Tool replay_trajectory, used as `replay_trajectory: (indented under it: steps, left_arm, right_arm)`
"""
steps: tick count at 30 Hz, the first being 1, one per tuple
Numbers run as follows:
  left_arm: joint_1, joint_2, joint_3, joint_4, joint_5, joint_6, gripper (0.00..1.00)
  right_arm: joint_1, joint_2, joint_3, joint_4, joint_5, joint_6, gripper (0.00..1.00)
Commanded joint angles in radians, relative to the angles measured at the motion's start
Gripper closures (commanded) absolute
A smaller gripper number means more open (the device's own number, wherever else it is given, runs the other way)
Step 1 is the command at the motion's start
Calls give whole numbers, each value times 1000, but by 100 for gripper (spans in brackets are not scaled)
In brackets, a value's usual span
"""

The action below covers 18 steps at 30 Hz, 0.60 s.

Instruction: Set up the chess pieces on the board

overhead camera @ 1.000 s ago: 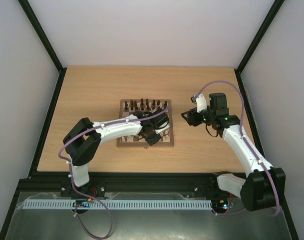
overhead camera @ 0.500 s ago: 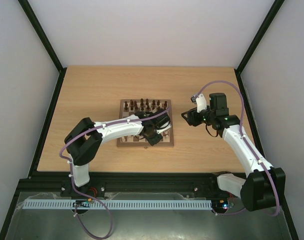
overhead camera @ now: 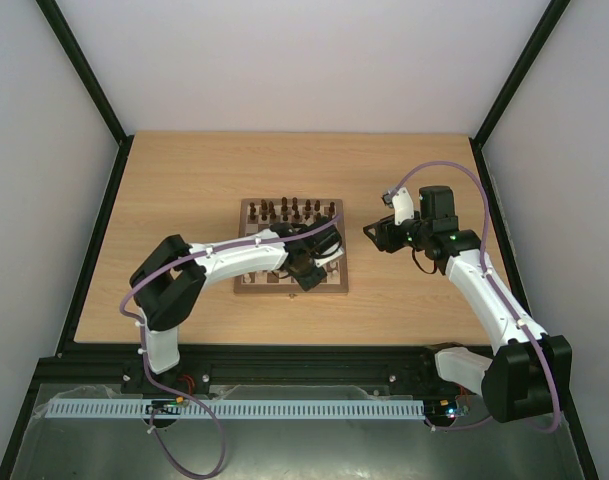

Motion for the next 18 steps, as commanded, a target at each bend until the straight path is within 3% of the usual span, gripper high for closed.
replay_trajectory:
  steps: [1, 7, 12, 18]
  left_arm:
    - [-6, 14, 28, 4, 0, -11, 80]
    - [21, -84, 38, 17, 35, -29, 66]
    - [107, -212, 34, 49, 70, -54, 57]
    - [201, -184, 63, 58, 4, -120, 56]
  right_arm:
    - [-2, 2, -12, -17, -19, -10, 44]
    - [-3, 2, -10, -20, -30, -12, 43]
    - [-2, 0, -10, -22, -33, -13, 44]
    - [-2, -2, -8, -21, -31, -13, 43]
